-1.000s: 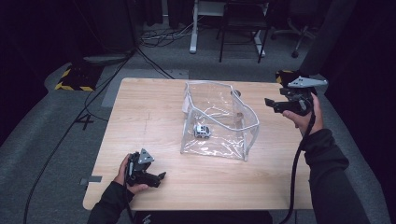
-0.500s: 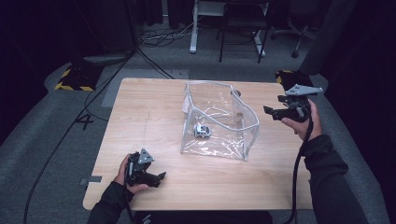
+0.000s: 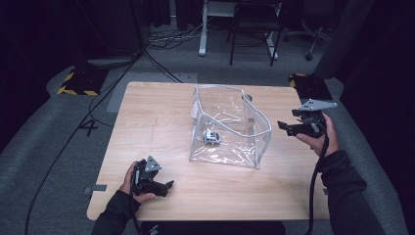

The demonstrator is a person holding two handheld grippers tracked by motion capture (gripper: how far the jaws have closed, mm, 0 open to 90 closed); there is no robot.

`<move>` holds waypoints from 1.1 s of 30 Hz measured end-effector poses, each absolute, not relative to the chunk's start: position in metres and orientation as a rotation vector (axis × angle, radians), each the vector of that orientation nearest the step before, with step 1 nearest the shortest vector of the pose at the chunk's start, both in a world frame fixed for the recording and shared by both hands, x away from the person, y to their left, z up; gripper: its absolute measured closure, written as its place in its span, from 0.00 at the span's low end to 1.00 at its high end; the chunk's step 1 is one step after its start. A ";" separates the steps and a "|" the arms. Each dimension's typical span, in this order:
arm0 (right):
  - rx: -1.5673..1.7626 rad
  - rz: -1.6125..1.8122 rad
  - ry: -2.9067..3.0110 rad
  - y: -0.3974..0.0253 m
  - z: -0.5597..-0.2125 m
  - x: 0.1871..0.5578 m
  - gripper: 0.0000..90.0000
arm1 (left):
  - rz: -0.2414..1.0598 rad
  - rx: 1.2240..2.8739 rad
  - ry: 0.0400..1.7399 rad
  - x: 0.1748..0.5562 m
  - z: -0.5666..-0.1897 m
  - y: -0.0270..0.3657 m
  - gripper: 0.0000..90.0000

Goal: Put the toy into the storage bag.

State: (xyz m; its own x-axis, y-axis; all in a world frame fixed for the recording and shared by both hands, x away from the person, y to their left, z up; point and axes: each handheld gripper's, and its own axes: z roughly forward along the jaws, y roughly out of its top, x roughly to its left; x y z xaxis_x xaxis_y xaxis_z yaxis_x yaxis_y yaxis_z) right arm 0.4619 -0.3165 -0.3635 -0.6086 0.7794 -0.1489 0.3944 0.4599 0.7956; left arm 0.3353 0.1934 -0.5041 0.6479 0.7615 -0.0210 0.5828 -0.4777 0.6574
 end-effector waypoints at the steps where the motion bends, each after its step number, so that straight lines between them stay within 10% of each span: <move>1: 0.977 1.016 2.211 -0.316 -0.364 0.462 0.26 | 0.363 2.227 1.040 0.335 -0.504 0.193 0.02; 33: 0.851 0.971 2.302 -0.314 -0.401 0.413 0.25 | 0.362 2.228 1.041 0.335 -0.504 0.193 0.02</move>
State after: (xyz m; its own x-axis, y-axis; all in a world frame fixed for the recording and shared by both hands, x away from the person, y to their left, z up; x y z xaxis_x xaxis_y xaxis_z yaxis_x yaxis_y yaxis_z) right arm 0.4131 -0.3142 -0.4014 -0.6813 0.7050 -0.1972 0.3508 0.5509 0.7573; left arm 0.3353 0.1934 -0.5040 0.6476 0.7617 -0.0218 0.5842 -0.4779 0.6560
